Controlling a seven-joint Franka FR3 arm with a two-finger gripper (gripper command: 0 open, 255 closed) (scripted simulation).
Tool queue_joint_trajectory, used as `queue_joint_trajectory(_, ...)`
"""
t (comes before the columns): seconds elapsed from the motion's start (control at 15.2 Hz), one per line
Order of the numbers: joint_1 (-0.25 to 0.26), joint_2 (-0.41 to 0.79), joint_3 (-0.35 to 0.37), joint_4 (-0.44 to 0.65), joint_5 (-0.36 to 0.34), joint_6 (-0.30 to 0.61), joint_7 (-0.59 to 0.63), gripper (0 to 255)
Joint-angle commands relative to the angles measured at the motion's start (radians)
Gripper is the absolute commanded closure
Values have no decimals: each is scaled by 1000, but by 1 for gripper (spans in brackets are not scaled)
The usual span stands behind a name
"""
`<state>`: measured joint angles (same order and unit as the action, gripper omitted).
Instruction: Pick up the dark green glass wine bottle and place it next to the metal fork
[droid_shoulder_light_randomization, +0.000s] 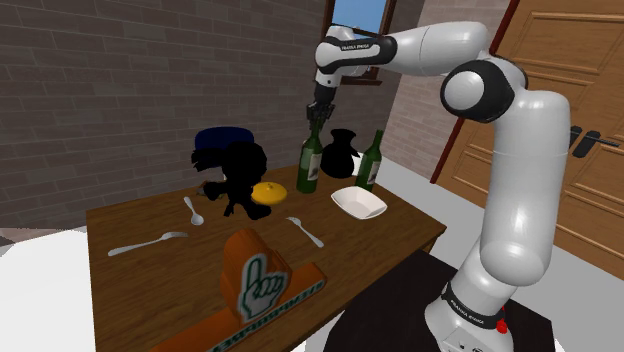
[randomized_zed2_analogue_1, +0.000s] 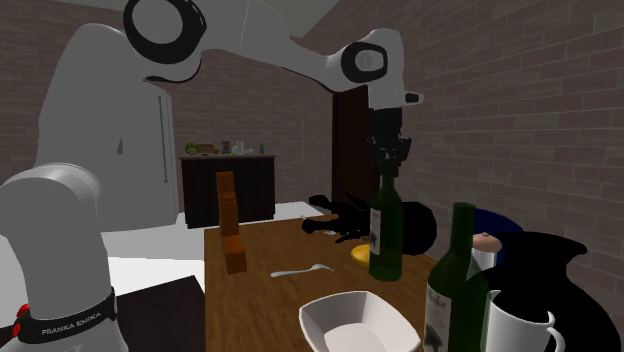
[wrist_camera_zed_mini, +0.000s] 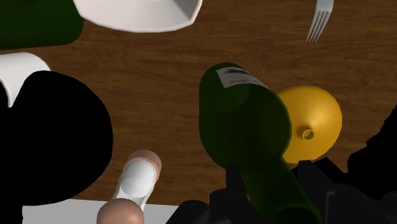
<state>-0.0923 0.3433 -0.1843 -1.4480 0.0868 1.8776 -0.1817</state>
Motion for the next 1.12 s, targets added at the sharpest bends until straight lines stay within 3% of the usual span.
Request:
queue_joint_trajectory(0.0,-2,2,-1,33,0,-30,0,255)
queue_joint_trajectory(0.53,-8,14,-2,148,1,-134,3,255)
queue_joint_trajectory(1.06,121,-93,48,-3,-46,-84,177,255)
